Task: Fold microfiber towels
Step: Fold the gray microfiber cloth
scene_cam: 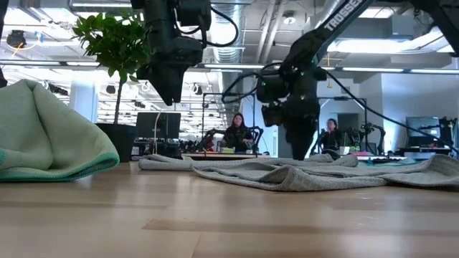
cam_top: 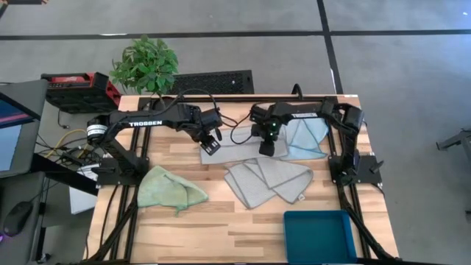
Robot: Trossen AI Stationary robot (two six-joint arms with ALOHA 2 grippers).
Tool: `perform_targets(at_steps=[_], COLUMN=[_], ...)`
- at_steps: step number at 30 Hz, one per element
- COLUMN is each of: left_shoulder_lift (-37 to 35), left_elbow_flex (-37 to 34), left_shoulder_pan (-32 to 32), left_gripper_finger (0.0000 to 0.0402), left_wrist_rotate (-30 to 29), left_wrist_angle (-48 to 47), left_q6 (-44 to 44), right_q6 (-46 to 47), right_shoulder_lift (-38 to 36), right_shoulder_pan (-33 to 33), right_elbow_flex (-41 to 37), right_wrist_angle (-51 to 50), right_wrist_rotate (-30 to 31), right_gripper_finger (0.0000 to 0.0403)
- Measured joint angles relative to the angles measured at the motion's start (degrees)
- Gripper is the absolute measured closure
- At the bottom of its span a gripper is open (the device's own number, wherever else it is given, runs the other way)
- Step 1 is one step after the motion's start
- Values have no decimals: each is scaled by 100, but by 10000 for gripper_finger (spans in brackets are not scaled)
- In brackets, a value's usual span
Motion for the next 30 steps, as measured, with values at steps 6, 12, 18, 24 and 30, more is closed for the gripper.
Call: perform_targets(at_steps=[6,12,18,24,30], left_shoulder_lift=[0,0,0,0,0], left_elbow_flex=[-2,-2,-2,-2,-2], left_shoulder_pan=[-51,-103,-107,-105,-105], left_gripper_finger=[253,253,253,253,253], left_wrist_rotate=[-12,-16,-16,-22,-80], left_wrist_angle=[1,-2,0,0,-1], left_q6=[-26,-76,-71,-70,-74], right_q6=[0,0,46,55,47], right_shoulder_lift=[-112,-97,-76,-76,-244], right_shoulder_pan=[-15,-103,-161,-194,-162], right_elbow_flex=[7,9,7,7,2], right_wrist_angle=[438,563,748,1369,1647], right_wrist_rotate=[37,1150,1854,2810,3121], right_gripper_finger=[237,238,238,240,241])
